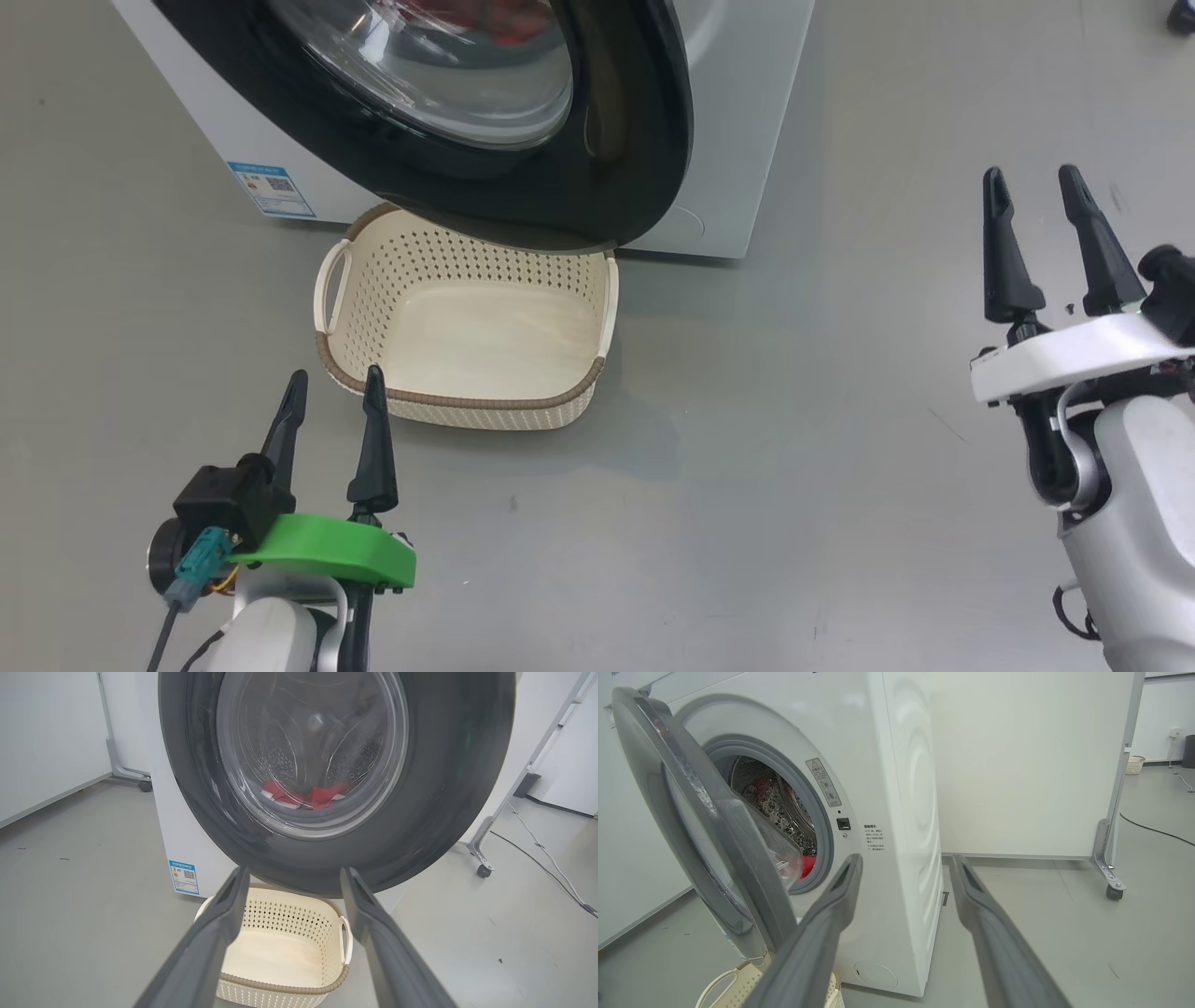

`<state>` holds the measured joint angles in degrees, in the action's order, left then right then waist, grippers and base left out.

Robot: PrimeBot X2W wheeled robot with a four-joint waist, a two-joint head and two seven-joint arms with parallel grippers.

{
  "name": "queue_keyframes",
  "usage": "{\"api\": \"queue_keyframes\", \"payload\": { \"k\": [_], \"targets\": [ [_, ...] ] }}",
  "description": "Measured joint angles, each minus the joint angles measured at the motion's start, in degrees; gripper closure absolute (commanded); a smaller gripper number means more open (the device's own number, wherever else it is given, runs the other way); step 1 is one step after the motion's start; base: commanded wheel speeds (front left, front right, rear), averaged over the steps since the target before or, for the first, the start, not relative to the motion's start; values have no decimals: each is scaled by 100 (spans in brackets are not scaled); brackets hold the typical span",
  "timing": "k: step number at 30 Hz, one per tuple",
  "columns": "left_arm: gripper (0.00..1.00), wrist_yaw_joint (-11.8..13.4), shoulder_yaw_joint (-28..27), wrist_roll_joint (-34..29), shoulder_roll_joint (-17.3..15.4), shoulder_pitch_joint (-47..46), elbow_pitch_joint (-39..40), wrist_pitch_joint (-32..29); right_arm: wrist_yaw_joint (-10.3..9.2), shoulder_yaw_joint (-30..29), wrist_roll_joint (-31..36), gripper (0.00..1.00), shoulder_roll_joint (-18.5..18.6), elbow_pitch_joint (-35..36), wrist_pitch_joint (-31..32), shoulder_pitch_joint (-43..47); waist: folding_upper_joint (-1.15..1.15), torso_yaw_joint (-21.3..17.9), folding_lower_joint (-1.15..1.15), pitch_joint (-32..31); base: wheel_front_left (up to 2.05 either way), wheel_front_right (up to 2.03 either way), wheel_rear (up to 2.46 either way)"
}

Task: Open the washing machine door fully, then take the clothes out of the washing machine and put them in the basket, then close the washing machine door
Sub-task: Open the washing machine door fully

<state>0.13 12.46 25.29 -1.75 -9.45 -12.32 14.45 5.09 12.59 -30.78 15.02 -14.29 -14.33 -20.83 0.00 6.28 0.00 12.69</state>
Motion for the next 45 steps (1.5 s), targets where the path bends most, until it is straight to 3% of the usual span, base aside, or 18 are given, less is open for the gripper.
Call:
{"api": "queue_keyframes", "payload": {
  "k": [1,2,4,13,18,25,45],
  "targets": [
    [0,0,26,1,0,-3,9,0,14,2,-4,27,14,23,53,-103,0,11,0,40,0,0,0],
    [0,0,56,1,-1,-10,16,0,16,3,-22,54,36,40,94,-199,0,22,0,82,0,0,0],
    [0,0,113,33,-1,-55,21,0,42,31,-37,100,114,60,201,-391,0,48,0,170,0,0,0],
    [0,0,336,110,-1,-370,86,0,134,-103,-1150,100,-100,70,1028,-1354,0,223,0,581,0,0,0],
    [0,0,468,187,0,-542,97,0,138,-371,-2288,100,-349,-110,1879,-2030,0,403,0,821,0,0,0],
    [0,1,590,259,1,-663,99,0,123,-578,-3217,100,-486,-471,2849,-2622,0,650,0,1045,0,0,0],
    [0,60,636,393,7,-779,70,0,-578,-731,-4408,100,-780,-1267,4520,-3403,0,1024,0,1257,0,0,0]
  ]
}}
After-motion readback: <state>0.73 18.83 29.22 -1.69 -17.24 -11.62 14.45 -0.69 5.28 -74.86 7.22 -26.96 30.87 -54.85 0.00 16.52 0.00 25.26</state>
